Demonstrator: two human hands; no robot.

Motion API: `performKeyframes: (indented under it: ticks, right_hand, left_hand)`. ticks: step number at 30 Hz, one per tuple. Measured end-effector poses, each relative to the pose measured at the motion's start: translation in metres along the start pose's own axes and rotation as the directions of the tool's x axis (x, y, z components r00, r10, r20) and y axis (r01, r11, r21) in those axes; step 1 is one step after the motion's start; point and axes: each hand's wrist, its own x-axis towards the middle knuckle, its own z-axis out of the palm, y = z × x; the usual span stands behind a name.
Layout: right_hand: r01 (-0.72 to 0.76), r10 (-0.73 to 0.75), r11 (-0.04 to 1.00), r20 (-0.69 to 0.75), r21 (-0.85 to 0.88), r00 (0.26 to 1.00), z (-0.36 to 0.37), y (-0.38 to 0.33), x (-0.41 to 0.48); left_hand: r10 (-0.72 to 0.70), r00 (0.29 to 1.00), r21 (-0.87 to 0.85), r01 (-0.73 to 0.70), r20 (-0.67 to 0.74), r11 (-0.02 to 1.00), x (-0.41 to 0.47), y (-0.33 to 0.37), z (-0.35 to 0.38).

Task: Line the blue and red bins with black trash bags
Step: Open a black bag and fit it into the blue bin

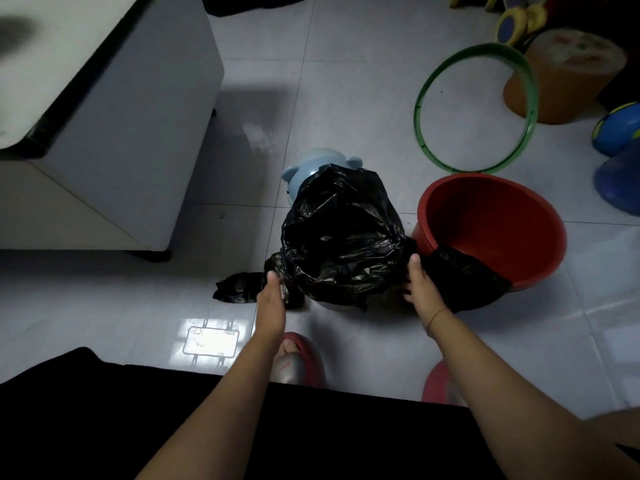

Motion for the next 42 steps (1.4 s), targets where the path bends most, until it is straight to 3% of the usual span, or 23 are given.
performKeyframes:
  ticks: [3,5,8,10,13,17,22,26,28,32,35,37,39,41,42]
  right_hand:
    - [0.049,-0.052,0.996,-0.039,-0.068,0.998,0.0,-0.006,-0.006]
    - [0.135,-0.166,0.973,-0.16,-0.185,0.973,0.005,-0.01,-0.015]
    - [0.327,-0.433,0.878,-0.287,-0.35,0.854,0.018,-0.025,-0.03]
    - [0.441,-0.558,0.777,-0.167,-0.45,0.813,0.027,-0.037,-0.028]
    - [0.46,-0.561,0.613,0.056,-0.643,0.826,0.039,-0.052,-0.005]
    - [0.365,-0.496,0.492,0.09,-0.791,0.864,0.043,-0.062,0.035]
    - [0.305,-0.457,0.612,-0.011,-0.73,0.889,0.043,-0.073,0.068]
    - [0.209,-0.337,0.78,-0.114,-0.59,0.935,0.039,-0.081,0.086]
    - [0.146,-0.261,0.847,-0.16,-0.512,0.952,0.036,-0.087,0.096]
    - [0.02,-0.114,0.854,-0.15,-0.519,0.982,0.038,-0.106,0.115]
    - [-0.036,-0.028,0.818,-0.102,-0.573,0.994,0.041,-0.12,0.121]
    - [0.017,-0.128,0.794,-0.139,-0.608,0.982,0.043,-0.122,0.119]
    - [0.144,-0.363,0.745,-0.214,-0.652,0.907,0.045,-0.12,0.111]
    - [0.318,-0.518,0.73,-0.187,-0.604,0.834,0.05,-0.121,0.104]
    - [0.384,-0.535,0.746,-0.145,-0.545,0.833,0.052,-0.122,0.103]
  left_hand:
    - [0.041,0.998,-0.076,-0.045,-0.049,0.996,0.007,0.012,-0.006]
    - [0.076,0.991,-0.077,-0.085,-0.113,0.993,0.011,0.026,-0.006]
    - [0.188,0.973,-0.049,-0.196,-0.134,0.979,0.016,0.05,0.0]
    - [0.26,0.959,-0.021,-0.264,-0.109,0.964,0.023,0.065,0.007]
    - [0.367,0.929,0.103,-0.362,-0.036,0.926,0.041,0.083,0.016]
    - [0.453,0.887,0.277,-0.46,0.094,0.843,0.072,0.102,0.026]
    - [0.461,0.864,0.233,-0.5,0.204,0.834,0.101,0.116,0.039]
    - [0.399,0.899,0.25,-0.435,0.181,0.865,0.109,0.112,0.042]
    - [0.302,0.931,0.174,-0.339,0.205,0.925,0.117,0.113,0.039]
    - [0.079,0.951,0.168,-0.134,0.297,0.977,0.129,0.119,0.029]
    - [0.12,0.941,0.177,-0.183,0.317,0.967,0.131,0.122,0.028]
    - [0.28,0.928,0.122,-0.316,0.245,0.941,0.13,0.126,0.032]
    - [0.422,0.888,0.145,-0.449,0.183,0.882,0.129,0.133,0.038]
    - [0.534,0.805,0.236,-0.589,0.258,0.773,0.129,0.14,0.048]
    - [0.557,0.77,0.274,-0.634,0.311,0.723,0.129,0.144,0.053]
